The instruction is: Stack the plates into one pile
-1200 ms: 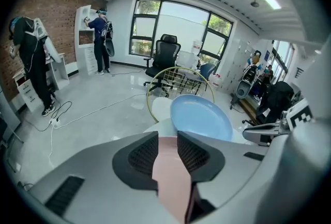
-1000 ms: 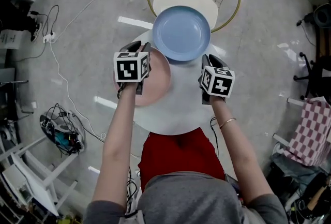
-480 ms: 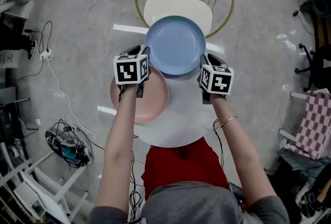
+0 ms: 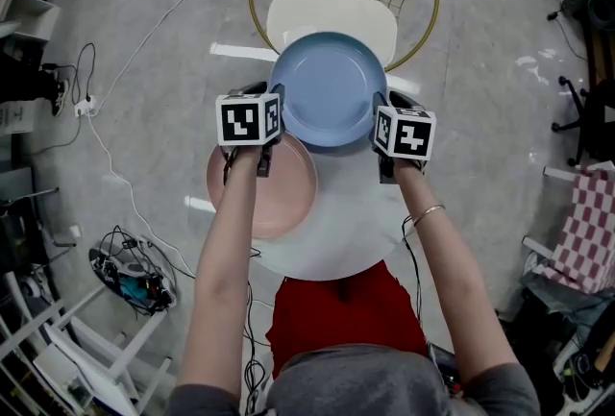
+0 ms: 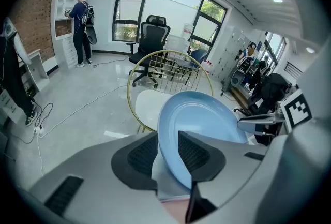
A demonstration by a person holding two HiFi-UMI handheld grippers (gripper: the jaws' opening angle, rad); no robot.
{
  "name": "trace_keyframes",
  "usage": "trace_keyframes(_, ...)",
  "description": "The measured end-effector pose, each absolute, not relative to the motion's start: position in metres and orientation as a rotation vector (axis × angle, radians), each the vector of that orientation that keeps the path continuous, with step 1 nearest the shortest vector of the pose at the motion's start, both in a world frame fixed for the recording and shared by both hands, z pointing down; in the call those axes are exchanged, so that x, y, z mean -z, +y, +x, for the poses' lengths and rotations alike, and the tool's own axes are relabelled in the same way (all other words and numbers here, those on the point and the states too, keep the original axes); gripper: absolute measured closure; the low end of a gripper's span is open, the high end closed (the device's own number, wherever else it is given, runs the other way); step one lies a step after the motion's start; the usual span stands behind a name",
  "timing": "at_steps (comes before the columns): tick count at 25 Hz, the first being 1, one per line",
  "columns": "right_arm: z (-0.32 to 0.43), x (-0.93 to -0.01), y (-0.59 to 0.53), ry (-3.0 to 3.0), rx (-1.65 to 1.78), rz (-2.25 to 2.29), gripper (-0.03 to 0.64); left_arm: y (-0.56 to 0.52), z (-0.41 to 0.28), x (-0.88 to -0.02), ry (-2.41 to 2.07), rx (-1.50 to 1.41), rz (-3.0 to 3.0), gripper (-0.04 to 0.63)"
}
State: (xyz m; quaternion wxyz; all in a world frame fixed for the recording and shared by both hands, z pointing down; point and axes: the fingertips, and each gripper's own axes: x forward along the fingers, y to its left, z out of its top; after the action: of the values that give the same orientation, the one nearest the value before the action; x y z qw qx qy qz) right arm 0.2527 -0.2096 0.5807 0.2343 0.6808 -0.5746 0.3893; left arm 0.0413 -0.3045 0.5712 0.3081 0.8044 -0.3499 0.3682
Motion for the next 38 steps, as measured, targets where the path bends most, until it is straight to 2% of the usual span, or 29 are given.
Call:
trace_keyframes(6, 0.253, -0.596, -0.206, -1.559, -1.084, 1.824, 0.506, -0.306, 0.039, -0.587, -0.908, -1.019, 2.085, 0.465)
trace_keyframes(13, 0.250, -0.599, -0.202, -1.533, -1.065, 1.783, 0.508, -0.303, 0.039, -0.597, -0.878, -1.140, 2.060, 0.534)
trace_keyframes(26, 0.257, -0.589, -0.195, -1.536, -1.041, 1.773, 0.514, -0.298, 0.050, -0.581, -0.868, -1.050, 2.072, 0.545)
trace_keyframes(38, 0.253, -0.536, -0.204, -1.603, -0.969, 1.794, 0.514, -0.301, 0.043, -0.517, -0.965, -0.925, 2.145, 0.545)
